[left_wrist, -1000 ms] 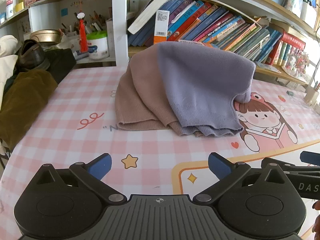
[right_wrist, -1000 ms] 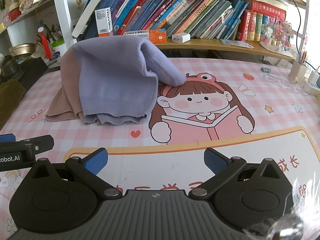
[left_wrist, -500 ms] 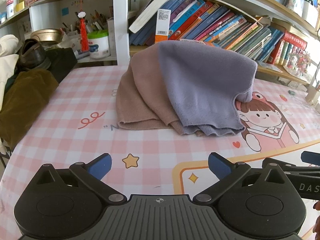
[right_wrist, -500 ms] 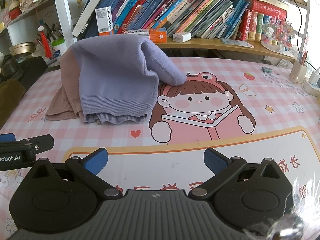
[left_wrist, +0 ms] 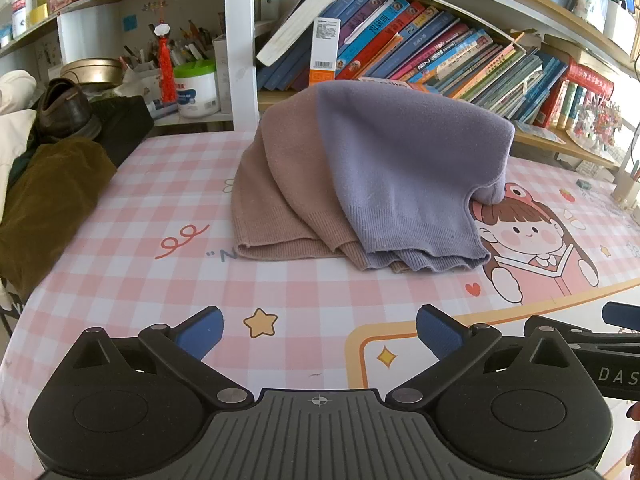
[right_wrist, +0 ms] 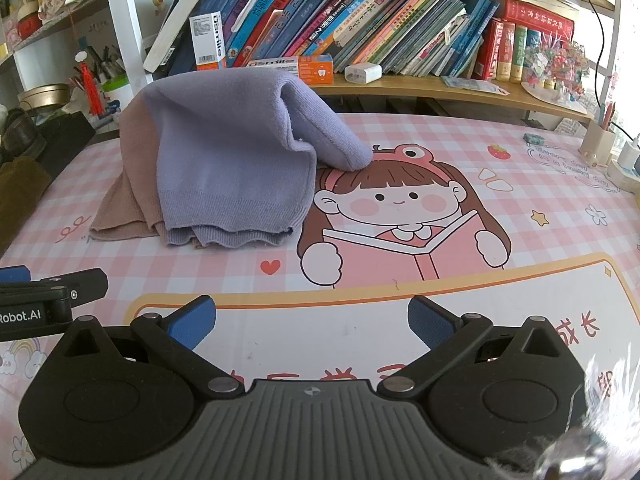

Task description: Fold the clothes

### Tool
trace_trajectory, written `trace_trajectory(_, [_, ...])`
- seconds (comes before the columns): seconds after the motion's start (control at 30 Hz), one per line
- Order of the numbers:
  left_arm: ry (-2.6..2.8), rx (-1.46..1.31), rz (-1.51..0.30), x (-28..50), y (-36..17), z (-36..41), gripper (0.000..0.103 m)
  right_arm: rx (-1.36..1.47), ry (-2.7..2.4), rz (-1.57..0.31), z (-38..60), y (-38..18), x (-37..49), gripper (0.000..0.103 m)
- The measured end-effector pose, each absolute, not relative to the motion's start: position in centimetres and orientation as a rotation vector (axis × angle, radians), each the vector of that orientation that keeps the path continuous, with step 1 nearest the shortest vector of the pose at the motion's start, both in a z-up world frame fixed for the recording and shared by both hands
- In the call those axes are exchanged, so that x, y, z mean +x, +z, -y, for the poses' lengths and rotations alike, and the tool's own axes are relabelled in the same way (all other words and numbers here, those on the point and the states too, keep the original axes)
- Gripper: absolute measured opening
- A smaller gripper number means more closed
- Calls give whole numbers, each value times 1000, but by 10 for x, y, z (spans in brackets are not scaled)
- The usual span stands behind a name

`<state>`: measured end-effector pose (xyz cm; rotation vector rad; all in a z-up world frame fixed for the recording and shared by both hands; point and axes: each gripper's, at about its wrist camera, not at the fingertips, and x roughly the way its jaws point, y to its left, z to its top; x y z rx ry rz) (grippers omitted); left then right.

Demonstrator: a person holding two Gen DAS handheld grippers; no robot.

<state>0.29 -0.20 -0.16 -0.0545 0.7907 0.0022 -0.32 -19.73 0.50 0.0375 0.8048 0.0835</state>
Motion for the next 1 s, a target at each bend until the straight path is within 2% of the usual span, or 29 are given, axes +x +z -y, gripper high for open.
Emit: trace_trajectory(1.0, [0,-51,-817,10,-5,4,103,49,105,-840,198,2,5,103])
